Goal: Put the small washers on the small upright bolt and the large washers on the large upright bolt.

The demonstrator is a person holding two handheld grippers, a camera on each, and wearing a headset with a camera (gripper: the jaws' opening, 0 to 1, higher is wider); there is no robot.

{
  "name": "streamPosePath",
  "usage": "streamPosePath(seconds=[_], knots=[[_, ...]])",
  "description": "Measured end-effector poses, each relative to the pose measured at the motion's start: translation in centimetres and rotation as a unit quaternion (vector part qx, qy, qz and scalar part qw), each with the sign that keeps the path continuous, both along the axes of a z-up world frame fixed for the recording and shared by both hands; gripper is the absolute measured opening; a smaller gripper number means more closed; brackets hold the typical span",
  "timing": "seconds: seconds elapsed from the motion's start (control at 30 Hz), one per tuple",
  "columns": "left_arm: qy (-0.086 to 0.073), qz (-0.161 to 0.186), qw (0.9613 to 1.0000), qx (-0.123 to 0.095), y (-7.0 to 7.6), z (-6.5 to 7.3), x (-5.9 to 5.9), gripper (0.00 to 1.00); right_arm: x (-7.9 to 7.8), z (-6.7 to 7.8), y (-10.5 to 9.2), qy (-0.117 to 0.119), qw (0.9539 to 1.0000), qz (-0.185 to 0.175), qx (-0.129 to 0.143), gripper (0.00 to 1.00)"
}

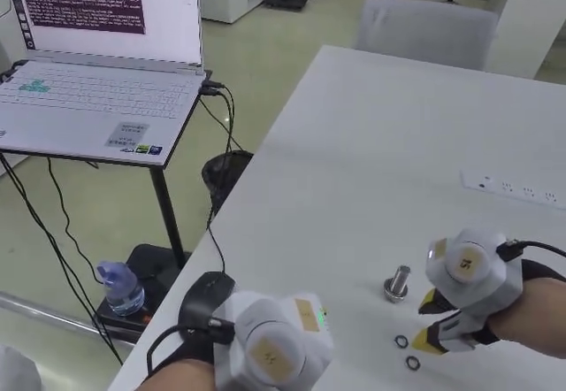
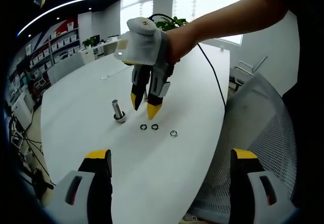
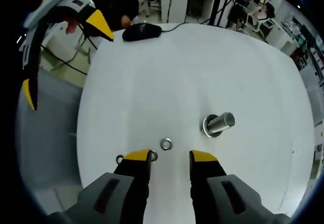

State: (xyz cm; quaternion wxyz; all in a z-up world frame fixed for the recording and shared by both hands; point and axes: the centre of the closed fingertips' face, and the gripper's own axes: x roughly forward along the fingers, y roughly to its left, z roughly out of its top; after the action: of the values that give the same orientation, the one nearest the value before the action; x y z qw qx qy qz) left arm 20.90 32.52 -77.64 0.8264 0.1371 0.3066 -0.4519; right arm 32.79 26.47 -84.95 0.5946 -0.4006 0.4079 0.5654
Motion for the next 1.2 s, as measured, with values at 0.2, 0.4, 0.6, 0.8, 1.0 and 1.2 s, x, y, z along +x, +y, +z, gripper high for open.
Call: streamPosePath(seconds=[0.2,0.4,0.6,0.8,1.0,1.2], knots=[[-0.003,0.003,1.0000,0.000,0.3,-0.2,0.1,0.97,-0.4,-0.9,0.4,0.009,0.9999,-0.010,0.001,0.31],[-0.005,0.007,1.0000,0.001,0.4,-0.2,0.3,0.96,-0.4,-1.8,0.6,0.004,0.9999,-0.007,-0.012,0.30],[-0.001,0.006,1.0000,0.005,0.5,-0.4,0.3,0.95,0.2,-2.5,0.8,0.004,0.9997,-0.019,-0.013,0.29],[-0.001,0.010,0.9999,0.004,0.7,-0.4,0.3,0.95,0.0,-3.3,0.6,0.004,0.9996,-0.015,-0.022,0.28],[0.004,0.009,0.9999,0.003,0.6,-0.5,0.0,0.94,-0.1,-3.3,0.7,0.003,0.9997,-0.015,-0.019,0.28],[0.001,0.006,1.0000,0.006,0.6,-0.6,0.1,0.94,-0.1,-3.3,0.8,0.000,0.9997,-0.009,-0.025,0.23]])
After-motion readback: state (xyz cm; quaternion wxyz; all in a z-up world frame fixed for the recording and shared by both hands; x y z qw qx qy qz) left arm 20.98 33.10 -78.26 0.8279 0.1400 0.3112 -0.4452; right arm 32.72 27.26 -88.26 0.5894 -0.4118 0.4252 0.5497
